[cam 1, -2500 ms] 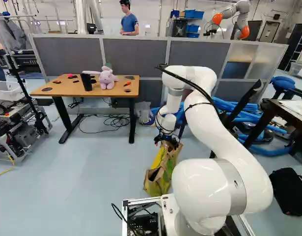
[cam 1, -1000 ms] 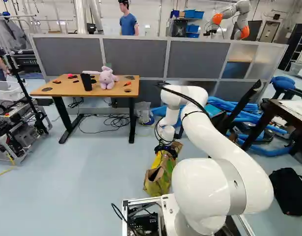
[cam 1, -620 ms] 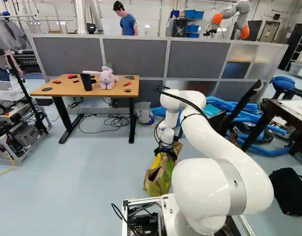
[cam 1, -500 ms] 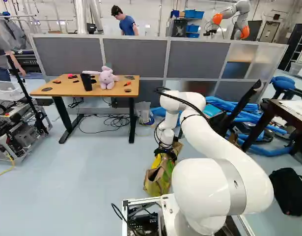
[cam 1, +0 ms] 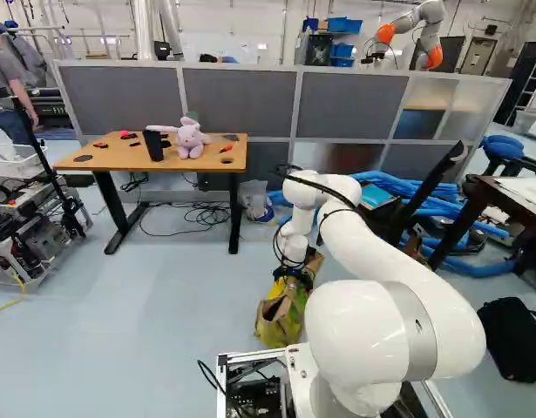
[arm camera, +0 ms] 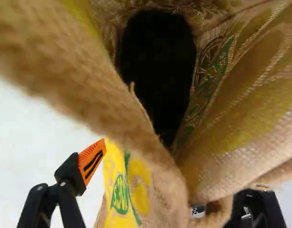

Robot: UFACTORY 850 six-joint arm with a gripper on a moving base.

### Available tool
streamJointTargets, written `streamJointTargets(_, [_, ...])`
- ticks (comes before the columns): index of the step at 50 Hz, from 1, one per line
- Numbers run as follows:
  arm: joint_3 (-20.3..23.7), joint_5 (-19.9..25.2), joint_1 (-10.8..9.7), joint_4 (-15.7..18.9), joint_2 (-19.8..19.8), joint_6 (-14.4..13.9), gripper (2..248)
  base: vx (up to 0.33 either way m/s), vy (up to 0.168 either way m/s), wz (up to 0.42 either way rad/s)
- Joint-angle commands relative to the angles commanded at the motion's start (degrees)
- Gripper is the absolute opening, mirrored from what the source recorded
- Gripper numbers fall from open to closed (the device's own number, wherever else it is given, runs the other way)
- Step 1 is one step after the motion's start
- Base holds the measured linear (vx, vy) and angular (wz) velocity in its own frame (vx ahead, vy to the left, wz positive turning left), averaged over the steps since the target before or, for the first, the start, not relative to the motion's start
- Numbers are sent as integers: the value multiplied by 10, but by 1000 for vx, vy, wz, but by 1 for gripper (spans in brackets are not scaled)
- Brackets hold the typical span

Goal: Pick up the bag on the ground and place it on the table

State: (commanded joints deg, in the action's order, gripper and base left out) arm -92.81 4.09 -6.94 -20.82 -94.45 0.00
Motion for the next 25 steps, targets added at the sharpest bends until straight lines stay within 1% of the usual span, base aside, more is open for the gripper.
streamJointTargets(12, [-28,0,0,0,-27,0,247,0,0,0])
streamJointTargets(21, [-34,0,0,0,-33,0,246,0,0,0])
streamJointTargets(22, [-34,0,0,0,-33,0,213,0,0,0])
streamJointTargets(25, [-35,0,0,0,-33,0,213,0,0,0])
